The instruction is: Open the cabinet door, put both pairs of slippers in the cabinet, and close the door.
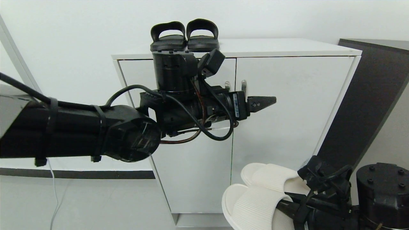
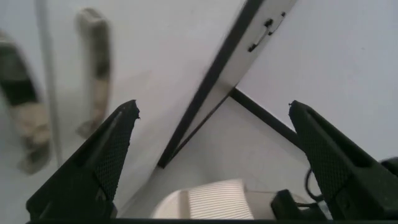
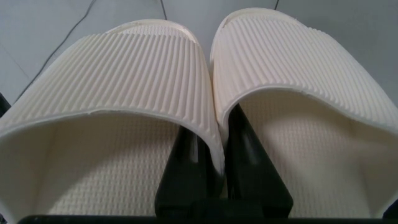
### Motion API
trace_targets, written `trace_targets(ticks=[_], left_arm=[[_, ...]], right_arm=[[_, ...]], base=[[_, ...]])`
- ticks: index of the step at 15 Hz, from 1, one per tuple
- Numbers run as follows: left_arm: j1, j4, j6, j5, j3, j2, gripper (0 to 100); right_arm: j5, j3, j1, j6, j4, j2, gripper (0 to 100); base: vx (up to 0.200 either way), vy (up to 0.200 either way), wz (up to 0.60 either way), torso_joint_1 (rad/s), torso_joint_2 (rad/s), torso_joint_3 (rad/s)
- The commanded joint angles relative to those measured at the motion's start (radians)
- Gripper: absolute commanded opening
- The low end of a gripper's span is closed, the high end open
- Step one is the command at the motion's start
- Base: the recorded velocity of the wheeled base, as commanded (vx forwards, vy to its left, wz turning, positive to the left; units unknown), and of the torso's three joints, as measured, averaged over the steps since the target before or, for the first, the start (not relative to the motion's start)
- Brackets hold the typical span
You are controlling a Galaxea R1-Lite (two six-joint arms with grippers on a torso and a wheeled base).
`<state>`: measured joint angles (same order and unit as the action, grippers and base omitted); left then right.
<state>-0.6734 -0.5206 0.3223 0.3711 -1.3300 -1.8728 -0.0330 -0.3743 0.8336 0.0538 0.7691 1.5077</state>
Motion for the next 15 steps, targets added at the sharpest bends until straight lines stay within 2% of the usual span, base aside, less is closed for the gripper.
trace_targets(ticks=[1, 7, 15], left_arm=[[0.026, 0.007, 0.001, 0.002, -0.011, -0.009, 100], [0.032, 0.01, 0.006, -0.026, -0.074, -0.045, 100], [0.028, 0.037, 0.007, -0.026, -0.133, -0.106, 100]], right_arm=[[-0.001, 0.0, -0.001, 0.0, 0.001, 0.0, 0], [-0.001, 0.003, -0.001, -0.002, 0.001, 0.0, 0], [-0.001, 0.003, -0.002, -0.002, 0.001, 0.009, 0]], base=[[0.0, 0.0, 0.0, 0.0, 0.0, 0.0], [0.0, 0.0, 0.0, 0.0, 0.0, 0.0], [0.0, 0.0, 0.0, 0.0, 0.0, 0.0]])
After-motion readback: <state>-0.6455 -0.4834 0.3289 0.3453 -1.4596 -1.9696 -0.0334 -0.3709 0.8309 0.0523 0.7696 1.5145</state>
